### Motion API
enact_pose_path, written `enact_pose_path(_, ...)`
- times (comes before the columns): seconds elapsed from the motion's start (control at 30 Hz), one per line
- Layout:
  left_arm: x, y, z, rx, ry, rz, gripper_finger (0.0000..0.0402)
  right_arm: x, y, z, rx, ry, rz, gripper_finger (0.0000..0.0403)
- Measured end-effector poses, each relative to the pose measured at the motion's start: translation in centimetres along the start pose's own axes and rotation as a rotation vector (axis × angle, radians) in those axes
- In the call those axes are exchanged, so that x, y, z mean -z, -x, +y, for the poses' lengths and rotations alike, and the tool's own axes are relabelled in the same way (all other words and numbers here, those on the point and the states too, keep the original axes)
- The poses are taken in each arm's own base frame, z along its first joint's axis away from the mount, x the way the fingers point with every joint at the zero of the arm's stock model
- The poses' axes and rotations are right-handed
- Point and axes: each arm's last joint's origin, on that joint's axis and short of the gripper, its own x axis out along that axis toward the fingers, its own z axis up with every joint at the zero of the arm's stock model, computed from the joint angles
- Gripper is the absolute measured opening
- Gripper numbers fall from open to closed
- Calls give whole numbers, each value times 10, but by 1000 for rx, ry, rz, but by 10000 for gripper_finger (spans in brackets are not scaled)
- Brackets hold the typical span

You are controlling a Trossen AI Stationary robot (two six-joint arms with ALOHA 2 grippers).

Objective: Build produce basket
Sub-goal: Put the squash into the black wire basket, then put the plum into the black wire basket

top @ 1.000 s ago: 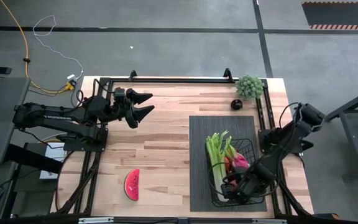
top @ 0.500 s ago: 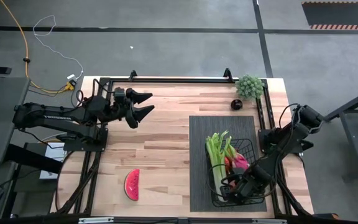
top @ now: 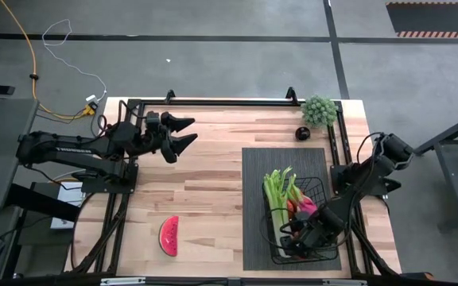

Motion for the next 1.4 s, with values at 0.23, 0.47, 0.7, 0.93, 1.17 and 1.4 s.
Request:
enact_pose_path(0.23, -2, -1, 6, -28, -4, -14, 372, -2, 38, -7, 15, 115, -18, 387)
enact_pose_path(0.47, -4, -2, 9, -42, -5, -21, 372, -14, 93, -26, -160, 183, -167, 387)
enact_pose_path(0.7, -4, -2, 9, -42, -6, -20, 372, -39, 146, -48, -378, 290, -521, 387)
enact_pose_path(0.93, -4, -2, 9, -42, -6, -21, 372, -69, 179, -57, -412, 432, -703, 387)
enact_pose_path(1.17, -4, -2, 8, -41, -5, -24, 372, -94, 189, -55, -322, 515, -799, 388)
enact_pose_path(1.4, -4, -2, 8, -41, -3, -24, 372, -111, 195, -54, -285, 570, -797, 388)
